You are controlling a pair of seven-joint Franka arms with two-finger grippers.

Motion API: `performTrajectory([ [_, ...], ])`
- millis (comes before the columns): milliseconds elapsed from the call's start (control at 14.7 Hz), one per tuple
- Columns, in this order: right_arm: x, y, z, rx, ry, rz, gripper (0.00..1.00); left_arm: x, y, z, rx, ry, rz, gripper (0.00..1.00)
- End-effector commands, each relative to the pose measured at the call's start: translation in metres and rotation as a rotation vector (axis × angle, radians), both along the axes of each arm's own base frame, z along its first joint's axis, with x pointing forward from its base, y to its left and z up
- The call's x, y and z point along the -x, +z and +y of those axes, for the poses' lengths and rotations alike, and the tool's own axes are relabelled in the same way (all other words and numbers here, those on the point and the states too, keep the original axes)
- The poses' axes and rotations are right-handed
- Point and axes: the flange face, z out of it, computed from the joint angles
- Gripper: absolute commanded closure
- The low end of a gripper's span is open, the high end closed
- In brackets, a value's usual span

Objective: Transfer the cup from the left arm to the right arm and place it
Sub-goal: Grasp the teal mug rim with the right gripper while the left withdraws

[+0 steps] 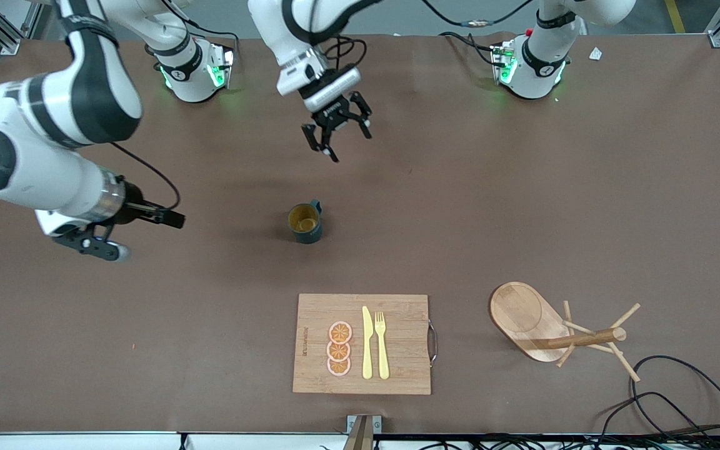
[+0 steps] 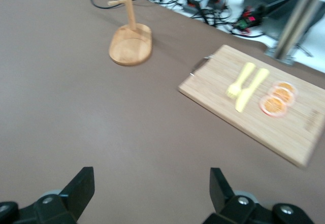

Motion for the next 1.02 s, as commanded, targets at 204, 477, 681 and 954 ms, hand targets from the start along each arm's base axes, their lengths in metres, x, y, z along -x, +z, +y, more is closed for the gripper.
performTrajectory([
  [204,0.035,-0.055,0.086,0.003,-0.152,-0.080,0.00,-0.127,0.039,0.107,-0.039,0.027,0.189,0.00],
  [477,0.056,-0.098,0.132,0.004,-0.187,-0.106,0.00,-0.197,0.096,0.188,0.018,-0.016,0.279,0.00],
  [681,0.065,-0.125,0.160,0.011,-0.169,-0.102,0.00,-0.239,0.135,0.249,0.029,-0.121,0.361,0.00],
  [954,0.071,-0.154,0.173,0.025,-0.176,-0.091,0.00,-0.272,0.161,0.314,0.055,-0.208,0.441,0.00],
])
